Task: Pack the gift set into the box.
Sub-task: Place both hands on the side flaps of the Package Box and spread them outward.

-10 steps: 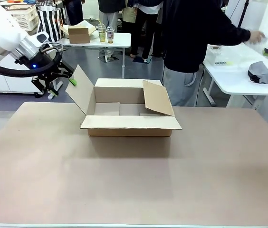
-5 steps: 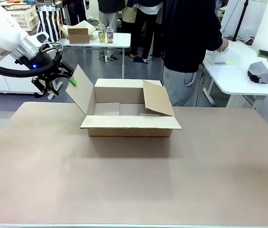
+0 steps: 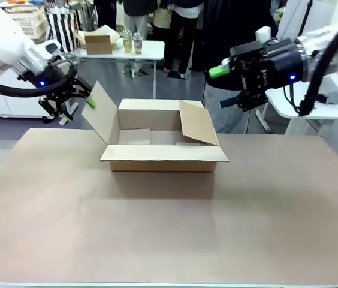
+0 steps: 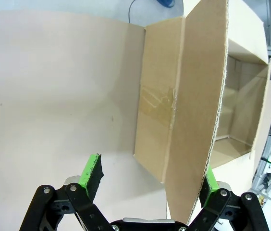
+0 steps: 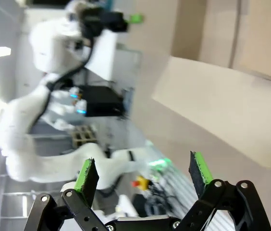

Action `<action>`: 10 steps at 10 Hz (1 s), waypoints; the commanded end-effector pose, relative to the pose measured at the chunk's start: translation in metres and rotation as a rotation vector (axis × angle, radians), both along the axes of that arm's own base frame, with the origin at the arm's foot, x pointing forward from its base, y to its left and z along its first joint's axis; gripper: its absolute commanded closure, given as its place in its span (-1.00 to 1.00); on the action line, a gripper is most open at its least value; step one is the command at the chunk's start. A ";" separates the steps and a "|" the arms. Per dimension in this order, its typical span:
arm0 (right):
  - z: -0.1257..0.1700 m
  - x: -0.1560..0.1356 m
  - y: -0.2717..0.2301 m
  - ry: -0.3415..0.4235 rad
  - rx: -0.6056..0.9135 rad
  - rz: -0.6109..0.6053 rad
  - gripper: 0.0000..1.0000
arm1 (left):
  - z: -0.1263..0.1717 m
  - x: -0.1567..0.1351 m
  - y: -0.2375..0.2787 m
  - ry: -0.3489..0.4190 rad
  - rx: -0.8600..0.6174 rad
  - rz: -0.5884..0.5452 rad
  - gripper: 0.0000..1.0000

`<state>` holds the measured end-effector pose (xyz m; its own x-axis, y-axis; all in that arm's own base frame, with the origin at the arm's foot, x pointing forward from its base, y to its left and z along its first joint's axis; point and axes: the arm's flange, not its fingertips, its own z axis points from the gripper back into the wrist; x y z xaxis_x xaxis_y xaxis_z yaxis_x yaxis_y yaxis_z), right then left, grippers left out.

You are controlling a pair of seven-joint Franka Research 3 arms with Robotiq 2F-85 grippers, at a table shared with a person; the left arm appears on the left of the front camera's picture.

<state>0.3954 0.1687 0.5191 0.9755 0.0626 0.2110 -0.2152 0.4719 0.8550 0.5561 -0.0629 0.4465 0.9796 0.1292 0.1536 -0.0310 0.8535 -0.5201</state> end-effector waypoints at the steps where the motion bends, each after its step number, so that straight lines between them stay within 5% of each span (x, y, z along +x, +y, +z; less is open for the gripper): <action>1: -0.011 0.007 -0.029 -0.205 -0.144 -0.042 -1.00 | 0.002 0.001 -0.001 -0.006 0.001 0.008 -1.00; 2: 0.000 0.000 0.000 0.000 0.000 0.000 -1.00 | 0.002 0.001 -0.001 -0.006 0.001 0.008 -1.00; 5: -0.007 0.003 -0.007 -0.052 -0.066 0.008 -1.00 | 0.002 0.001 -0.001 -0.006 0.001 0.008 -1.00; 8: -0.020 0.062 0.111 -0.020 -0.429 0.160 -1.00 | 0.002 0.001 -0.001 -0.006 0.001 0.008 -1.00; 10: -0.029 0.106 0.173 -0.018 -0.660 0.052 -1.00 | 0.002 0.001 -0.001 -0.006 0.001 0.008 -1.00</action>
